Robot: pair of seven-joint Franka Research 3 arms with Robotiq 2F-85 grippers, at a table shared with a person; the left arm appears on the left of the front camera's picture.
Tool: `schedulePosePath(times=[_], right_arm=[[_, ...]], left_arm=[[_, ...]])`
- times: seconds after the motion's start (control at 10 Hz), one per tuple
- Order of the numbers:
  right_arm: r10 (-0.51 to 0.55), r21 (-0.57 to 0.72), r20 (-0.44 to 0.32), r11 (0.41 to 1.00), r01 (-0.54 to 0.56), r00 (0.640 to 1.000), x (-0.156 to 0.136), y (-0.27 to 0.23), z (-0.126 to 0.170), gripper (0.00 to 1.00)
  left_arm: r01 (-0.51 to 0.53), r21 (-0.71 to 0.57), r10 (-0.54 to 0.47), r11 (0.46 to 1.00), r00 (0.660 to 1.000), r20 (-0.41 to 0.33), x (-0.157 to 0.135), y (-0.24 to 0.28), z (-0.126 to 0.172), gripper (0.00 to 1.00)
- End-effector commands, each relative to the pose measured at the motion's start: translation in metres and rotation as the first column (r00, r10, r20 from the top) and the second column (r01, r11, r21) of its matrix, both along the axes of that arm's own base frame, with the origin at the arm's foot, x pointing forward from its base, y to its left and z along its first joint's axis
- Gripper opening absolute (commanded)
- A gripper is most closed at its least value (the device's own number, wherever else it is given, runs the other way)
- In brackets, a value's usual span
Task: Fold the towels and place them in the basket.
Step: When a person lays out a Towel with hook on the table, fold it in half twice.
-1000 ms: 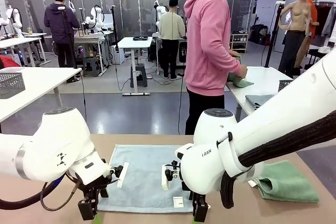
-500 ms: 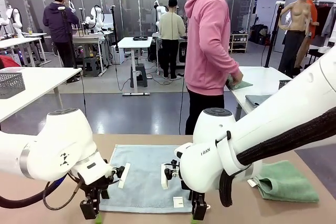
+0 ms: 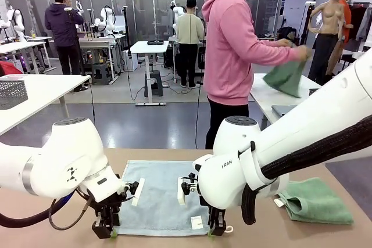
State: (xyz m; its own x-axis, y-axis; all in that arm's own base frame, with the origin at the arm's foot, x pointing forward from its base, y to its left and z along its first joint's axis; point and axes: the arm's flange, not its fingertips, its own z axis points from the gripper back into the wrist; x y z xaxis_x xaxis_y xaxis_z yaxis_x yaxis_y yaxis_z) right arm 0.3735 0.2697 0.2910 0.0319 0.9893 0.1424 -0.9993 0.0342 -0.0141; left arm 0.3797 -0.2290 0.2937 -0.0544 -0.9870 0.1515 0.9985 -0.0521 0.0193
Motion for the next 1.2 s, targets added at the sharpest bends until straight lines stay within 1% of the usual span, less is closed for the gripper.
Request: schedulePosePath(times=[0.0,0.3,0.5,0.7,0.8,1.0,1.1], right_arm=[[0.014,0.0,-0.021,1.0,-0.014,1.0,-0.002,-0.004,-0.009,0.0],[0.013,0.003,-0.029,1.0,-0.013,1.0,-0.002,-0.004,-0.008,0.0],[0.018,0.013,-0.029,1.0,-0.017,0.999,-0.004,-0.003,0.002,0.0],[0.016,0.025,-0.036,1.0,-0.015,0.999,-0.015,-0.002,0.023,0.0],[0.008,0.022,-0.054,1.0,-0.007,0.998,-0.024,0.0,0.036,0.0],[0.013,-0.006,-0.054,1.0,-0.013,0.998,-0.046,0.002,0.065,0.0],[0.007,0.009,-0.052,1.0,-0.006,0.999,-0.053,-0.001,0.077,0.0]], left_arm=[[-0.006,0.041,0.006,0.999,1.0,-0.019,0.0,-0.001,-0.006,0.0],[-0.01,0.038,0.011,0.999,1.0,-0.022,0.001,0.0,-0.006,0.0],[-0.012,0.029,0.013,0.999,1.0,-0.007,-0.003,0.001,0.003,0.0],[-0.019,0.001,0.019,1.0,1.0,0.024,-0.016,0.001,0.027,0.0],[-0.009,-0.001,0.009,1.0,0.999,0.036,-0.025,0.001,0.041,0.0],[0.034,0.043,-0.033,0.999,0.999,-0.014,-0.046,0.0,0.066,0.0],[0.035,0.017,-0.034,0.999,0.999,-0.038,-0.053,0.001,0.074,0.0]])
